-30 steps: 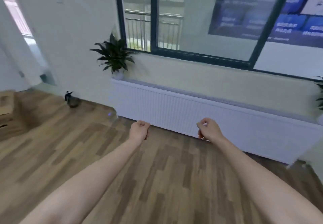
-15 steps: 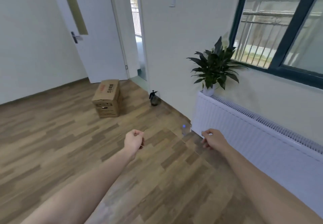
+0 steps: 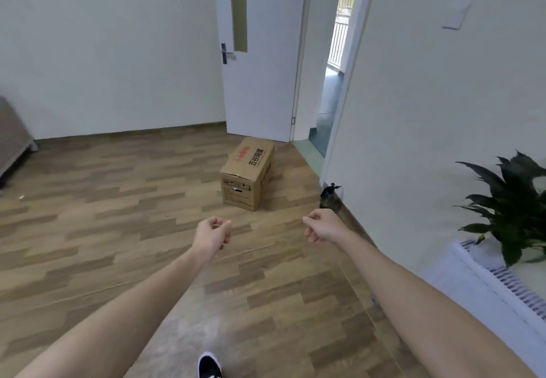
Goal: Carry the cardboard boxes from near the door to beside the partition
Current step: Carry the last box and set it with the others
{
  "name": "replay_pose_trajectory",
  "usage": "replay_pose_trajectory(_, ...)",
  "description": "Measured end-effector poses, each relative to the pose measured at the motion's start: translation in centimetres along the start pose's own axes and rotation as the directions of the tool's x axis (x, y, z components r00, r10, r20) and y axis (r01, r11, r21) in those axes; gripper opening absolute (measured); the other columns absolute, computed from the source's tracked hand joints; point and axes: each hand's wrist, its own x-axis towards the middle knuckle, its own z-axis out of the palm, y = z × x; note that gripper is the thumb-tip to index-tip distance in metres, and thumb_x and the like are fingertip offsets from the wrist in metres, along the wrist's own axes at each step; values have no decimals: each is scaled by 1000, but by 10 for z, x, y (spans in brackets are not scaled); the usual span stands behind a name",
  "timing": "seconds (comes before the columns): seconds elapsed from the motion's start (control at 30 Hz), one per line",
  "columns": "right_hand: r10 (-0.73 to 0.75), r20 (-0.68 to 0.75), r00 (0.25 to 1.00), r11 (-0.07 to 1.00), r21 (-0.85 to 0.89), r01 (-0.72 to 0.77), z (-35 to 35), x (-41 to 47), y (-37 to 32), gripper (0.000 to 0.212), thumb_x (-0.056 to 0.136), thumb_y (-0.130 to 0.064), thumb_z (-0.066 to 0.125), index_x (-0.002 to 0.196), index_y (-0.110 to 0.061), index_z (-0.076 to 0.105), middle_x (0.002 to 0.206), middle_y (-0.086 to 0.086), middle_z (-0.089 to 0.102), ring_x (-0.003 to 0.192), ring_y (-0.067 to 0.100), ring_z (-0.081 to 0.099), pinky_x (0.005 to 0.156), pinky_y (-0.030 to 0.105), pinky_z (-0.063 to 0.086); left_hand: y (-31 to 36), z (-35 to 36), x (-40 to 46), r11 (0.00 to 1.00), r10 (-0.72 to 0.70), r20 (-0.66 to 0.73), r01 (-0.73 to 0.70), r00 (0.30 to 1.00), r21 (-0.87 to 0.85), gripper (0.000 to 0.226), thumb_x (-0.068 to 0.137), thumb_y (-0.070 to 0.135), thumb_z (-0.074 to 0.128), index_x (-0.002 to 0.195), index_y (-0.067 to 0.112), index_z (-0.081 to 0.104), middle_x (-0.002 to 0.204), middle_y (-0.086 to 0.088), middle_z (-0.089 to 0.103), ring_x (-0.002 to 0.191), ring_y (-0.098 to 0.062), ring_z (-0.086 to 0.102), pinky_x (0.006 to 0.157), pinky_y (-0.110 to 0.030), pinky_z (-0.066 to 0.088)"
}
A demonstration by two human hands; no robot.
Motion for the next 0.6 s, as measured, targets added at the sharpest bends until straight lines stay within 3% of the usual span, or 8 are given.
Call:
replay_pose_trajectory(0.17,47,-54,997,999,25,-45,17,152,-88,15,104,-24,55,108,-11,60,79,5,72,52,15,64,46,23,48,54,-47,172,1000,-23,-71,23,997,3,13,98,17,60,85,15,55,74,-8,64,56,-17,52,52,-26,42)
replay_pose_trajectory(0.37,110,-215,970,983,169,-74,13,287,-182,14,105,-26,52,99,-14,55,81,8,69,65,21,67,58,30,55,136,-75,337,999,24,-70,-20,997,50,8,99,17,59,92,13,58,78,-7,67,63,-17,57,59,-31,48)
replay_pose_trajectory(0.47,149,-254,956,977,186,-103,13,344,-201,20,106,-24,48,92,-11,56,76,8,64,60,19,63,57,28,52,151,-76,400,998,27,-61,-24,998,49,13,99,15,59,86,15,58,80,-8,66,65,-17,58,60,-31,49)
replay_pose_trajectory(0.6,183,-309,933,965,239,-111,18,428,-209,30,104,-23,48,80,-11,59,68,8,62,59,21,62,61,31,51,160,-70,482,999,8,-39,-6,999,54,19,99,11,59,80,14,57,67,-7,59,54,-18,57,51,-29,46)
